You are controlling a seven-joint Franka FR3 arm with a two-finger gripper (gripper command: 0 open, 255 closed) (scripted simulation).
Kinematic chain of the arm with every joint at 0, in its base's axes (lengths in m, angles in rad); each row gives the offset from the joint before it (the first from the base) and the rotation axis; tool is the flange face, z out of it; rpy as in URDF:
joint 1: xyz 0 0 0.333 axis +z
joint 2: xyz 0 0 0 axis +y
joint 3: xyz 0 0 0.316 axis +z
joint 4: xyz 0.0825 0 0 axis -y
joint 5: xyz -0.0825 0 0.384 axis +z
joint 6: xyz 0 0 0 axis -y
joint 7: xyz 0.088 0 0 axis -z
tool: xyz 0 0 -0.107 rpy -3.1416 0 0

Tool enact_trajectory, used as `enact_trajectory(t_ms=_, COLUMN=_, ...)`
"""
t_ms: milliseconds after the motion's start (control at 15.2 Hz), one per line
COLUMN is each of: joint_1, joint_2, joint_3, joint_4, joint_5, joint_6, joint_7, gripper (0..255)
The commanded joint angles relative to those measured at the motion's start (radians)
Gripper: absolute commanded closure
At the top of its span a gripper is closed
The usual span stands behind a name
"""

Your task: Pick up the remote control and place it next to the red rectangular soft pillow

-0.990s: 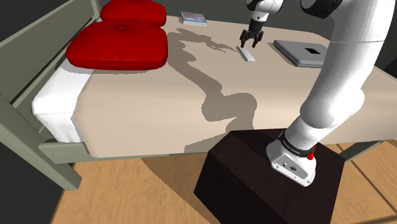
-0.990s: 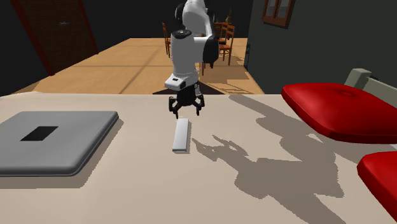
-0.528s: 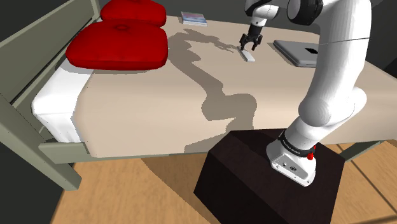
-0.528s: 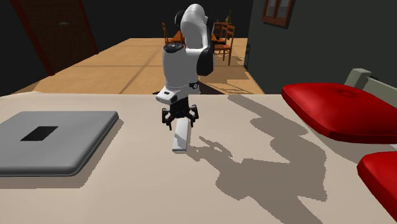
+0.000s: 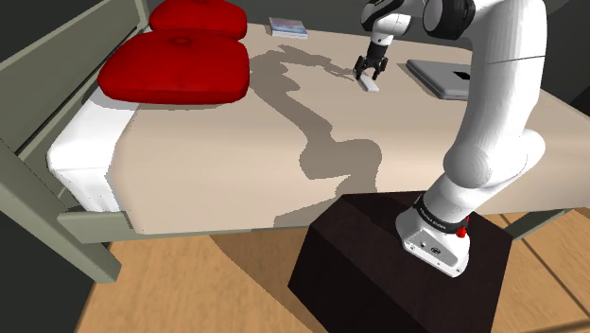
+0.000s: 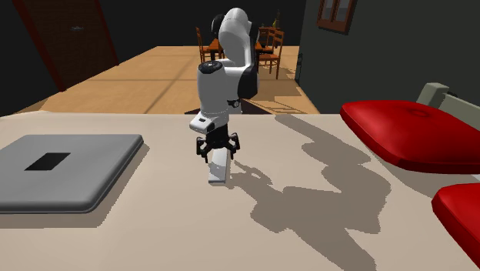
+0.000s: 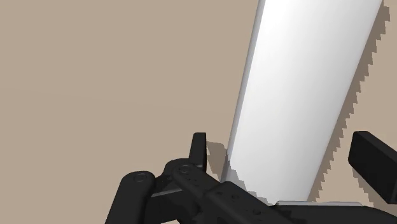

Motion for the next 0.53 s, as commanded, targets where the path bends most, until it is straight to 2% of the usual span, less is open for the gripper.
enact_trajectory(t_ms=0, joint_1=0.000, joint_2=0.000, joint_3=0.000, joint_4=0.000, joint_5=0.000, joint_6=0.001, joint_7=0.000, gripper=0)
enact_trajectory(t_ms=198, joint_1=0.000, joint_2=0.000, joint_3=0.000, joint_4=0.000, joint_5=0.000, joint_6=0.000, joint_7=0.000, gripper=0)
enact_trajectory(t_ms=264, joint_1=0.000, joint_2=0.000, joint_3=0.000, joint_4=0.000, joint_5=0.000, joint_6=0.000, joint_7=0.000, gripper=255)
enact_trajectory(t_ms=462, joint_1=0.000, joint_2=0.000, joint_3=0.000, joint_4=-0.001, joint_5=0.000, joint_6=0.001, joint_7=0.000, gripper=255)
